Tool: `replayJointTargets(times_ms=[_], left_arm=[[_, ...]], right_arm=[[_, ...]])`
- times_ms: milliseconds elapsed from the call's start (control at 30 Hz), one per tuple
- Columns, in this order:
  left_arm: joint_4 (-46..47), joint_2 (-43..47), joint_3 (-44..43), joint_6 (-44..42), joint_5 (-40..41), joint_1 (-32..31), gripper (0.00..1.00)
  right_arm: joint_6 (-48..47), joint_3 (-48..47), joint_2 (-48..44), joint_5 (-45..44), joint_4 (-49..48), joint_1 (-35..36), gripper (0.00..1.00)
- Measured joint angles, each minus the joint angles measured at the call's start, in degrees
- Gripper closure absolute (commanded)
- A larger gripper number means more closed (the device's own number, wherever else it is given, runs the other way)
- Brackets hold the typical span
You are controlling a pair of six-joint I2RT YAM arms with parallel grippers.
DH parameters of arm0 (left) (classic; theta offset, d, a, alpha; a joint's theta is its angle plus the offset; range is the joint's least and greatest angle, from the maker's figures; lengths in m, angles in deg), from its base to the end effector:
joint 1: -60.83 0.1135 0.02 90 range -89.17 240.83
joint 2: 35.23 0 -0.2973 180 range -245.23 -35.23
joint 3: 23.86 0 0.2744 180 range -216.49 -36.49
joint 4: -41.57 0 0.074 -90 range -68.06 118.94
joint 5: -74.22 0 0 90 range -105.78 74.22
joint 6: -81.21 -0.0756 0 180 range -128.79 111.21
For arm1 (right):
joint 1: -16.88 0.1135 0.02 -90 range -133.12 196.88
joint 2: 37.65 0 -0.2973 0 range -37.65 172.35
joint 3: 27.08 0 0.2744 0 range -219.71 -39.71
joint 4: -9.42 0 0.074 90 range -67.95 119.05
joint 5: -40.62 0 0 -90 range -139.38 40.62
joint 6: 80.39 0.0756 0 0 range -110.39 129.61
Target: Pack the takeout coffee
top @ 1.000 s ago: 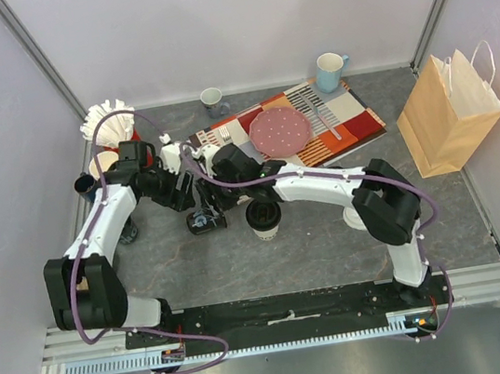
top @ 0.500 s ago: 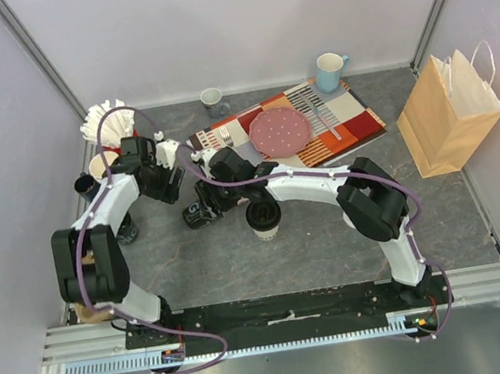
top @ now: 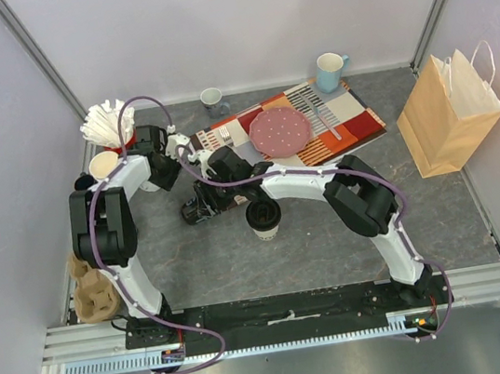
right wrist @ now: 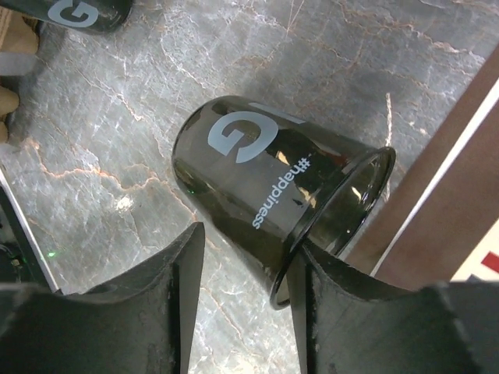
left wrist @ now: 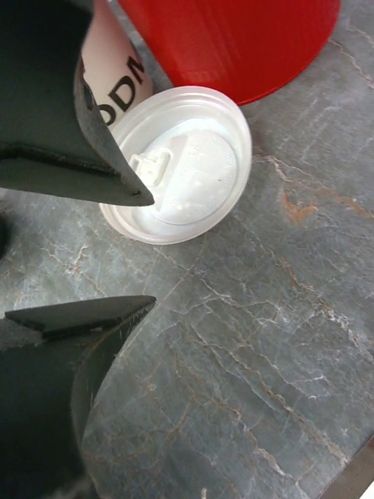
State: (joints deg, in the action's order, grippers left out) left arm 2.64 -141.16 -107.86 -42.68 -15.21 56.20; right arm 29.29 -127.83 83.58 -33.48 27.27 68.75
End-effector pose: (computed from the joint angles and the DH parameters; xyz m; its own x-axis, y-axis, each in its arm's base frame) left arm 0.4276 -0.0339 0.1662 -0.6804 0.6145 -0.3994 0.5484 0.7884 0.2787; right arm 0.3210 0.4425 0.1807 -0.6600 -0.3163 -0.6814 -0.7083 0.5643 0.4242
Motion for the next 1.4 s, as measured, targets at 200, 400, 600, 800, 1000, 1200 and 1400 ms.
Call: replayJointTargets(times_ms=[200, 400, 600, 800, 1000, 1200, 1400], left_arm=[[-1.42, -4.72, -2.56, -0.48, -0.20, 0.00, 0.68], [-3.98, -4.94, -3.21, -0.20, -1.27, 0.00, 0.98], [-7.63, -3.28, -3.37, 0.66, -3.21, 0.04, 0.98], [-15.41, 9.29, -4.76, 4.55, -13.92, 1.33, 0.98], [-20.09, 24.46, -11.93, 9.66, -30.23, 5.11, 0.98], [-23.74, 33.79, -13.20, 14.27, -44.96, 6.91, 0.98], [-26.34, 38.62, -13.03, 17.75, -58.27, 6.86, 0.98]], right_arm=[[-1.57, -1.33, 2.14, 2.60, -1.68, -0.37, 0.91], [-2.62, -0.79, 1.79, 5.25, -2.19, -0.35, 1.00], [-10.25, -1.25, -2.38, 4.79, 6.36, 0.68, 1.00], [-27.67, -6.91, -8.09, -3.15, 22.71, 8.90, 1.00], [-42.51, -5.53, -13.73, -12.72, 33.35, 19.76, 1.00], [-53.62, -1.42, -15.45, -26.23, 40.35, 23.65, 1.00], [-60.92, 0.52, -15.43, -33.99, 47.63, 29.16, 1.00]])
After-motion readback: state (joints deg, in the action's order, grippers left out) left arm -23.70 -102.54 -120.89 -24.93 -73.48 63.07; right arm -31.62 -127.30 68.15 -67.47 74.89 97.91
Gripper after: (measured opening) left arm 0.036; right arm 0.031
